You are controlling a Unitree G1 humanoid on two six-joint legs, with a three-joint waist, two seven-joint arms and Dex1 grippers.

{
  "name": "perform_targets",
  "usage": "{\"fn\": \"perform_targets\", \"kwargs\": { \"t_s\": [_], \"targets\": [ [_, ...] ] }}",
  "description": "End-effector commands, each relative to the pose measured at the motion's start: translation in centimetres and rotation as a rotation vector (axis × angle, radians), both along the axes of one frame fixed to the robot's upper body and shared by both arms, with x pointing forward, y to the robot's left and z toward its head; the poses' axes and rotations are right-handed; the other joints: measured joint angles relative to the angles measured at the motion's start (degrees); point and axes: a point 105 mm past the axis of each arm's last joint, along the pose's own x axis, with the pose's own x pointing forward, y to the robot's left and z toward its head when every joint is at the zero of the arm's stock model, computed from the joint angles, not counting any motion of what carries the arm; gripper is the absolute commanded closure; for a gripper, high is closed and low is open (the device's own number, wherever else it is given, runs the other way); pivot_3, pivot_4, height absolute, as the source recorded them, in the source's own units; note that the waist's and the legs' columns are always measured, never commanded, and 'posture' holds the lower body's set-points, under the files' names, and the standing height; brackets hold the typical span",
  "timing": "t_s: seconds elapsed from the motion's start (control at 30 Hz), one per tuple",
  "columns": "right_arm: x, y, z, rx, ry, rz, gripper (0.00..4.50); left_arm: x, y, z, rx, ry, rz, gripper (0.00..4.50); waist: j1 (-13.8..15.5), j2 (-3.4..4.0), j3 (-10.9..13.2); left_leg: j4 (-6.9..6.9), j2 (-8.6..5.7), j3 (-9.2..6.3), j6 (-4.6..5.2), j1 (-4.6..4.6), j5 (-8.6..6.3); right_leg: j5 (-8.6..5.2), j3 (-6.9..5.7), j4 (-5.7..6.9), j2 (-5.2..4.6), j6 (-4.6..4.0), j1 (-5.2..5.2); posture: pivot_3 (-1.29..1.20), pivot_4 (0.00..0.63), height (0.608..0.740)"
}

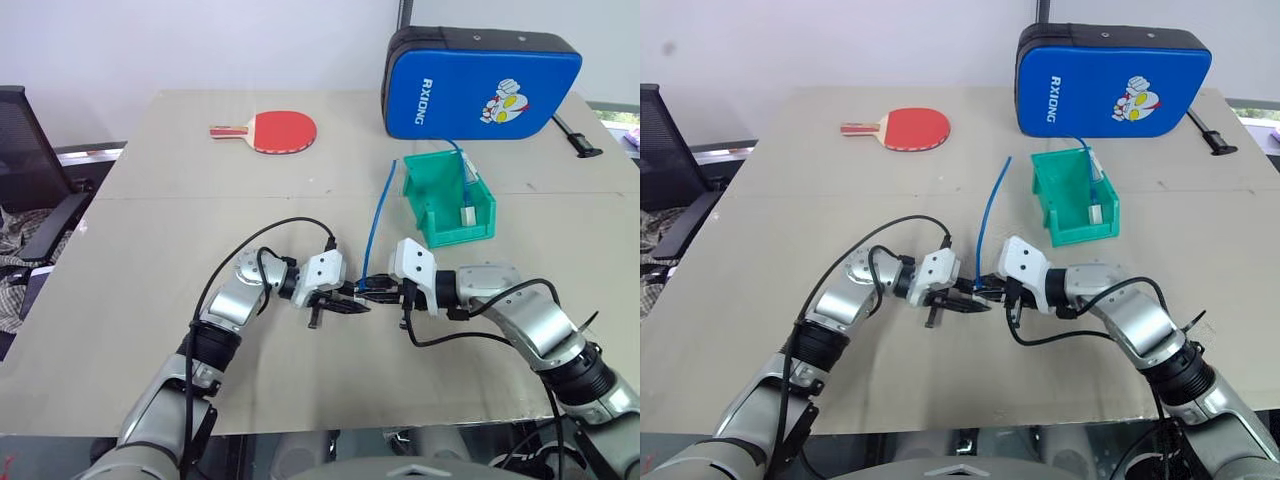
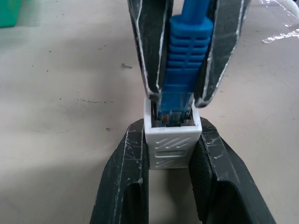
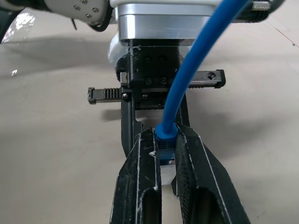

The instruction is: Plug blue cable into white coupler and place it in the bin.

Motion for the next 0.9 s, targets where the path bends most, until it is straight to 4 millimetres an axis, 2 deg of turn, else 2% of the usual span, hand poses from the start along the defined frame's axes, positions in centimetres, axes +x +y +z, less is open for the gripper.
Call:
{"fn": "perform_targets", "kwargs": {
  "t_s": [0.03, 0.17, 0.37, 0.5, 0.6, 0.63, 0.7, 0.8, 0.83, 0.9],
  "targets": [
    [-0.4, -0.4, -2.8, -0.094, 0.076, 0.015, 4.50, -0.1, -0.4, 0.7, -0.018, -0.023, -0.031, 3.93, 0.0, 0.01, 0.0, 0.00, 0.00, 0.00, 0.00, 0.01, 0.00, 0.00, 0.00, 0.00, 0.00, 0.00, 0.01, 0.00, 0.150, 0.731],
    [-0.7, -0.8, -3.6, -0.143, 0.100, 0.036, 4.50, 0.0, -0.4, 0.7, -0.018, -0.026, -0.027, 3.93, 0.0, 0.01, 0.0, 0.00, 0.01, 0.00, 0.00, 0.11, 0.00, 0.00, 0.00, 0.02, 0.00, 0.00, 0.09, 0.00, 0.150, 0.731],
    [-0.1, -2.0, -6.4, -0.264, 0.145, 0.003, 4.50, -0.1, -0.6, 0.5, -0.011, -0.047, -0.035, 3.93, 0.0, 0.00, -0.1, -0.04, 0.01, 0.00, 0.00, 0.55, 0.00, -0.02, 0.00, -0.03, 0.00, -0.01, 0.52, 0.00, 0.150, 0.731],
    [-0.1, -1.9, -6.6, -0.274, 0.164, 0.002, 4.50, -0.2, -0.7, 0.3, -0.005, -0.058, -0.035, 3.93, 0.0, -0.01, -0.4, -0.04, 0.03, 0.01, 0.00, 0.73, -0.01, -0.15, 0.02, -0.02, 0.00, -0.22, 0.65, 0.00, 0.150, 0.731],
    [0.3, -1.4, -5.5, -0.189, 0.164, -0.030, 4.50, -0.2, -0.4, 0.7, -0.031, -0.009, -0.001, 3.93, -0.1, -0.03, -0.6, -0.04, 0.05, 0.01, 0.00, 0.75, 0.00, -0.15, 0.01, 0.00, 0.01, -0.22, 0.66, 0.00, 0.150, 0.731],
    [0.6, -1.4, -4.9, -0.151, 0.157, -0.046, 4.50, -0.2, -0.2, 0.9, -0.038, 0.001, 0.009, 2.87, -0.1, -0.02, -0.6, -0.04, 0.06, 0.01, 0.00, 0.75, -0.01, -0.15, 0.01, 0.00, 0.03, -0.23, 0.66, 0.00, 0.150, 0.731],
    [0.9, -1.3, -3.0, -0.044, 0.143, -0.080, 4.50, 0.1, 0.1, 1.4, -0.074, -0.018, 0.065, 2.05, 0.0, -0.01, -0.6, -0.04, 0.07, -0.01, 0.00, 0.75, 0.00, -0.14, 0.00, 0.01, 0.03, -0.22, 0.66, 0.00, 0.150, 0.731],
    [1.2, -1.7, -0.4, 0.089, 0.111, -0.145, 4.50, -0.2, 0.8, 2.6, -0.138, -0.004, 0.143, 0.50, -0.1, 0.00, -0.6, -0.04, 0.08, 0.00, 0.00, 0.72, 0.00, -0.14, 0.04, 0.01, 0.01, -0.23, 0.64, 0.00, 0.150, 0.731],
    [1.2, -2.3, 1.3, 0.159, 0.092, -0.181, 4.50, -0.6, 1.1, 3.3, -0.179, 0.004, 0.182, 0.13, -0.1, 0.01, -0.6, -0.04, 0.09, -0.01, 0.00, 0.71, -0.01, -0.14, 0.03, 0.01, 0.00, -0.23, 0.64, 0.00, 0.150, 0.731],
    [1.1, -3.3, 3.7, 0.254, 0.064, -0.241, 4.50, -1.3, 1.6, 4.2, -0.233, 0.014, 0.242, 0.13, 0.0, 0.03, -0.5, -0.04, 0.10, -0.02, 0.00, 0.63, -0.01, -0.13, 0.01, 0.01, -0.08, -0.22, 0.59, 0.00, 0.150, 0.731]
  ]
}}
